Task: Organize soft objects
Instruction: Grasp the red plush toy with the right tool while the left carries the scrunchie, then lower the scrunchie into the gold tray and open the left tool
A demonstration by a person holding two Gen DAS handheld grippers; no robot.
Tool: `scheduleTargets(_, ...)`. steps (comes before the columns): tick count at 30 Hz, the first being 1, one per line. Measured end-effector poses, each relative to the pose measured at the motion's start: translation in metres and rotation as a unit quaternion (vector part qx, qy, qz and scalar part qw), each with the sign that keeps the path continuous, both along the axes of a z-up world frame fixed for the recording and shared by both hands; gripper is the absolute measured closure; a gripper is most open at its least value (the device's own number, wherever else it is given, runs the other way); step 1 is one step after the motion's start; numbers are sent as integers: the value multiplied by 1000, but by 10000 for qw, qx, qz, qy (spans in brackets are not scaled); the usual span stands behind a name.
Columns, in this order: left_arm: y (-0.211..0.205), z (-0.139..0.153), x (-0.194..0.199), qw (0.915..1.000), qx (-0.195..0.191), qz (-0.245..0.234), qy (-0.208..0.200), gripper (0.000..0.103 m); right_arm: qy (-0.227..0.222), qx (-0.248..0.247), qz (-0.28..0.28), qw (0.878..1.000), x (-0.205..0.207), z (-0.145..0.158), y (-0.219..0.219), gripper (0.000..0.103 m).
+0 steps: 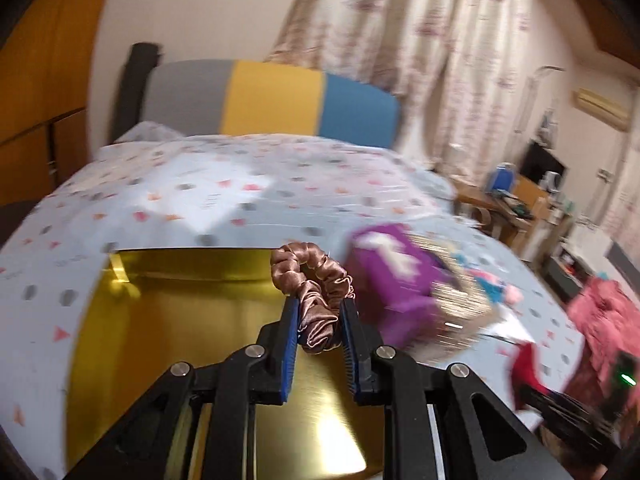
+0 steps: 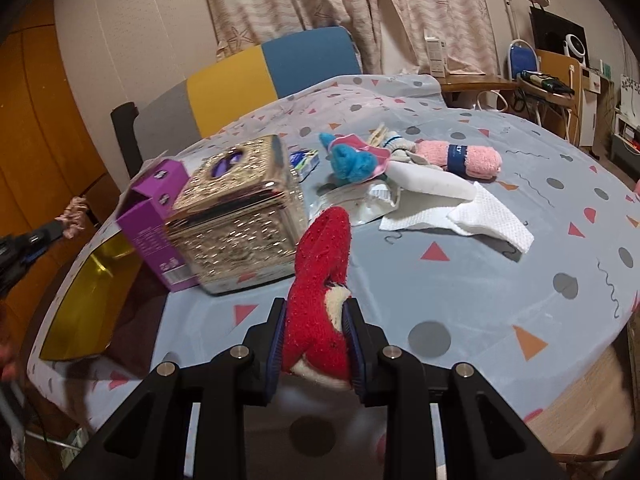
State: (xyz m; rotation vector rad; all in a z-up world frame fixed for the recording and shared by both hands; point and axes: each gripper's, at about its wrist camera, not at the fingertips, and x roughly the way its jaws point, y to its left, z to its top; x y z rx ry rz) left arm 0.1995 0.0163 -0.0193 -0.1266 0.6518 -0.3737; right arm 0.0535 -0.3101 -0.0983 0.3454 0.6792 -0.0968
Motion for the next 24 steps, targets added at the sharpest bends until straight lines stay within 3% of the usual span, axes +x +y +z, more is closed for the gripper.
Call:
scheduleTargets(3,24,-16,29,9987,123,257,412,82,-38,-137,116,9998,-10,8,12,75)
scheduleTargets(8,54,-52,77,9892,677,864,966,82,-107,-193,328,9992,-17,19,29,75)
scheduleTargets(12,67,-74,100,9826,715,1080,1334,82,-165,-248,497,9983,-18,26,43,75)
scheduleTargets(21,81,-90,128,9749,775,1467,1484,82,-161,-314,755,9965,-13,28,65,75)
scheduleTargets(23,87,-93,132,9723,716,1610,1536,78,-132,-305,788,9963,-12,27,68,75)
scheduleTargets(24,87,-92,132,9717,747,1640,1528,71,-125,-312,795,9963,-11,27,69,75)
